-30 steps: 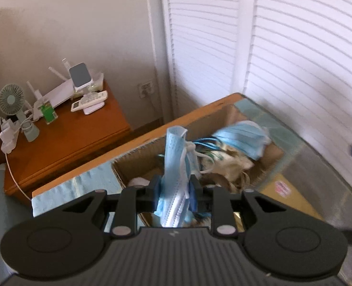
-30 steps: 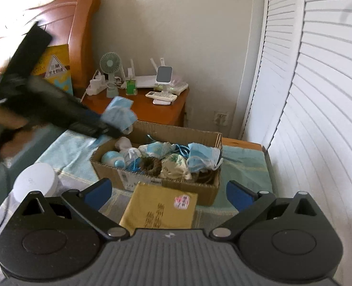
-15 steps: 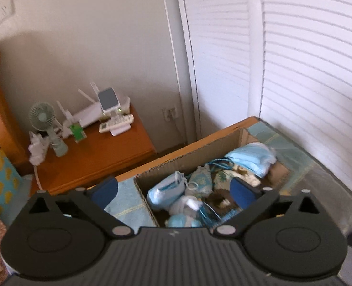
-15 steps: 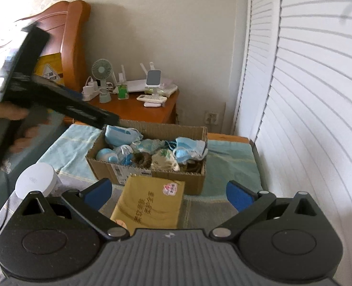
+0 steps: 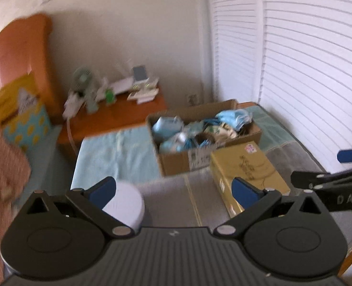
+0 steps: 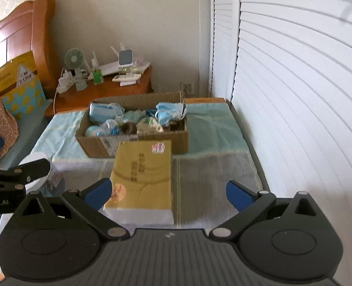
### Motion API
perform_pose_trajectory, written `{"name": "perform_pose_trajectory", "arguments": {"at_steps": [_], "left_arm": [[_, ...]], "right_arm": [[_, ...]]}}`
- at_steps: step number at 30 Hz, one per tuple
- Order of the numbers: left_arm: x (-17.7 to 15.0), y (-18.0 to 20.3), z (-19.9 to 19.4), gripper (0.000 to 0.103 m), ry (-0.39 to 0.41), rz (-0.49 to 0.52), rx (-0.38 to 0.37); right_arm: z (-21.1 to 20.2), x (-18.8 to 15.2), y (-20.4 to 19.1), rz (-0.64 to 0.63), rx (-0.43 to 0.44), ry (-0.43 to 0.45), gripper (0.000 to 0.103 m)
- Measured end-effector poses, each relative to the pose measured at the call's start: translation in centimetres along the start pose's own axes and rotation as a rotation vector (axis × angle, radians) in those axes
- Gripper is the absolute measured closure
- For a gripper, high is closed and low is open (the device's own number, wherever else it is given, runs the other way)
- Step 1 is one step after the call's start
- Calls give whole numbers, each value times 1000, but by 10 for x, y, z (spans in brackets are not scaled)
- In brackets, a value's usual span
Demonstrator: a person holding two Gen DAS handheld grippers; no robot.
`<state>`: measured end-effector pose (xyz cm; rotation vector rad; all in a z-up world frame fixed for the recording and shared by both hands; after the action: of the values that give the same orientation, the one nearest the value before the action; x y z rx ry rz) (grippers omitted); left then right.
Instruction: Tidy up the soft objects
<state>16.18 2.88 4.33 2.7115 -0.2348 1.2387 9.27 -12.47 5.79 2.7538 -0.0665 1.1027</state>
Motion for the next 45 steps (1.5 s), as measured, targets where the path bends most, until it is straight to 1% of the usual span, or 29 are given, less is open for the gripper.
{"name": "perform_pose_trajectory", "arguments": {"at_steps": [5,8,13,22,45], "left_arm": [[-13,2,-10,1,-16,-67,13],[-16,3,-14,1,-23,-81,5],[-15,5,-13,1,-24,-79,-3],[-11,7,-9,1,-24,-82,-13],[-9,11,-9,1,-21,-78,-16]], "right_arm": [[-10,-6,-5,-8,-19,12,0],[-14,-7,-4,-14,-31,20,0],[-18,-5,-1,-10,-48,38,0],[-17,-4,2,-8,-73,45,0],[-18,-4,6,-1,-78,51,0]]}}
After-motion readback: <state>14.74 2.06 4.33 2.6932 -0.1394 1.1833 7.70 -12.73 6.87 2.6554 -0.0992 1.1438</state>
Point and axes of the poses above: each gripper's, at about its wrist camera, not at the fingertips, and z roughly the way its jaws point, y to its right, x to its top, the point moved 6 cm from there along z, roughly the way its jaws point, and after that the axes turned 15 degrees about -x, right-handed, at the moved point
